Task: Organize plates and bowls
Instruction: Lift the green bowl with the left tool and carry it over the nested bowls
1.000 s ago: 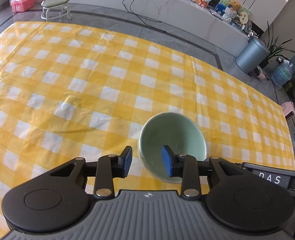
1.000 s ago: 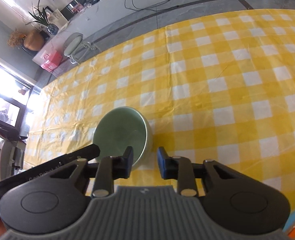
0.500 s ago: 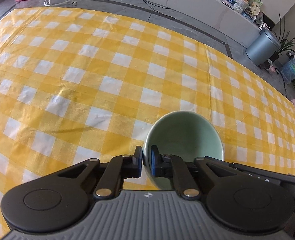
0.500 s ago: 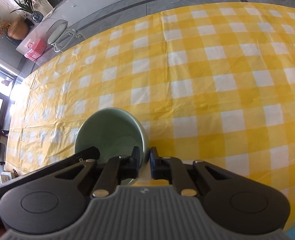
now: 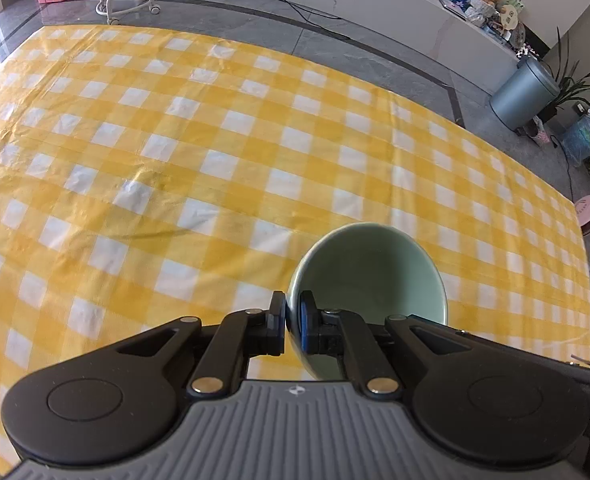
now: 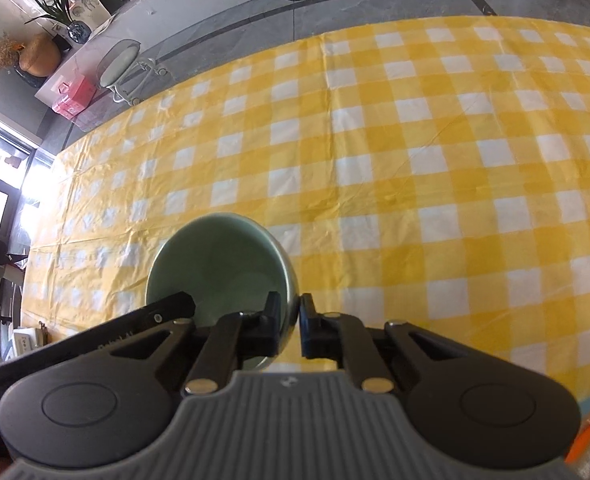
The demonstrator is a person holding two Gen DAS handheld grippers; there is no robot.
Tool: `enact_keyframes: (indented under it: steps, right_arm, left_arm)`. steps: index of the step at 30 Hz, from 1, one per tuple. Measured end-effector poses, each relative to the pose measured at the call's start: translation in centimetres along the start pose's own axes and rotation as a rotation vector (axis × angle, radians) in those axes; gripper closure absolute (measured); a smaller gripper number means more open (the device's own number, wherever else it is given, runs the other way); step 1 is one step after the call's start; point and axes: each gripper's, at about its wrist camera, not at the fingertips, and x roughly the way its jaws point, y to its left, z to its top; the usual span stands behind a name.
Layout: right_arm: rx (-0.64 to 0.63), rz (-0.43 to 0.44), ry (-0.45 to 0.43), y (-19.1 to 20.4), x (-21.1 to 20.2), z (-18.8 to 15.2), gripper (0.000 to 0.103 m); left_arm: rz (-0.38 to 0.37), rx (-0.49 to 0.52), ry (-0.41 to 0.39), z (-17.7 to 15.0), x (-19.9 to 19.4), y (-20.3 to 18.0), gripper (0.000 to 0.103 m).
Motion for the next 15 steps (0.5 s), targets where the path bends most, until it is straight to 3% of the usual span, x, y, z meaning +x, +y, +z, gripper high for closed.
enact_keyframes:
  steps: [7,15]
  right_arm:
    - [0.010,0.002,-0.028,-1.8,-6.5,-2.2,0.096]
    - [0.031,-0.033,-0.102,-6.7,-15.1,-5.5,0.096]
  left_arm:
    - [-0.038,0.048,-0.037,-2.2,-4.9,-4.4,0.096]
    - [-0.118,0.097,-0.062,-6.2,-8.8,-10.9,0.095]
